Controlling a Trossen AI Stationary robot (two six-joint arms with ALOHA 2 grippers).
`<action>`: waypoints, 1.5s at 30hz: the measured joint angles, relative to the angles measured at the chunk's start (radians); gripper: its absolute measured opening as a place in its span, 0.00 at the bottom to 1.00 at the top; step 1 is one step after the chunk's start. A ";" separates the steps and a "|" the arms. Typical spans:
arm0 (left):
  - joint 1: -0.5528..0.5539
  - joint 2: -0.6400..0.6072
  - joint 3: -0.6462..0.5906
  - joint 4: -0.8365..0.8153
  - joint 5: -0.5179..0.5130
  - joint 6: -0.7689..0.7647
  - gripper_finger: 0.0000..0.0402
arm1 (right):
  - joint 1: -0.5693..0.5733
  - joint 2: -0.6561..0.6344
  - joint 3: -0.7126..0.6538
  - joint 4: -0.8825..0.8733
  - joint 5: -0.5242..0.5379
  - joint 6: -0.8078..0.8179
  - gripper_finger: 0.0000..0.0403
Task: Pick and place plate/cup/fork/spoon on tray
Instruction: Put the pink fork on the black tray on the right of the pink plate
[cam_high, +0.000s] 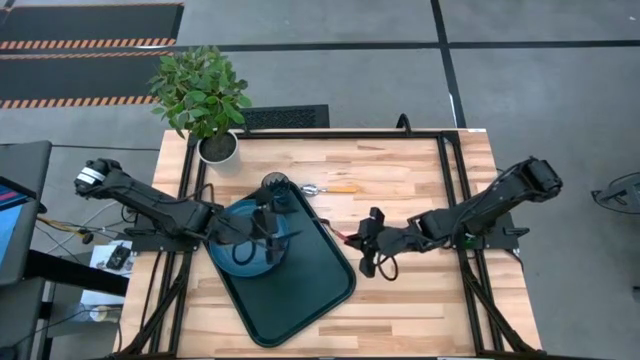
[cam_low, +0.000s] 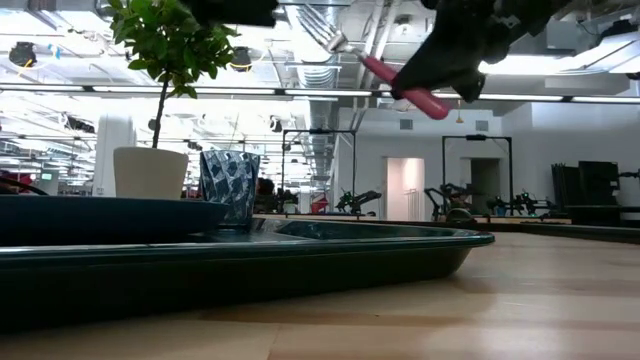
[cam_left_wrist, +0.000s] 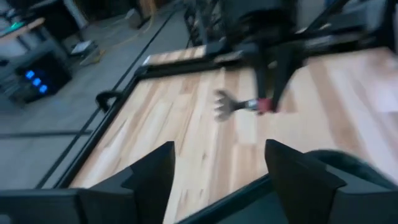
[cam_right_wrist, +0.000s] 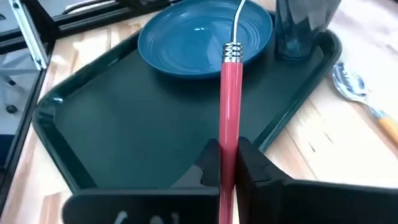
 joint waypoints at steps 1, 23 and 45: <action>0.005 0.010 0.000 0.004 -0.004 -0.009 0.61 | -0.001 0.010 0.000 0.012 0.000 0.000 0.05; 0.069 0.047 0.000 0.050 0.147 -0.106 0.64 | -0.002 0.085 0.002 0.123 -0.016 -0.019 0.06; 0.090 0.047 0.000 0.061 0.159 -0.128 0.40 | -0.003 0.085 0.002 0.133 -0.018 -0.027 0.07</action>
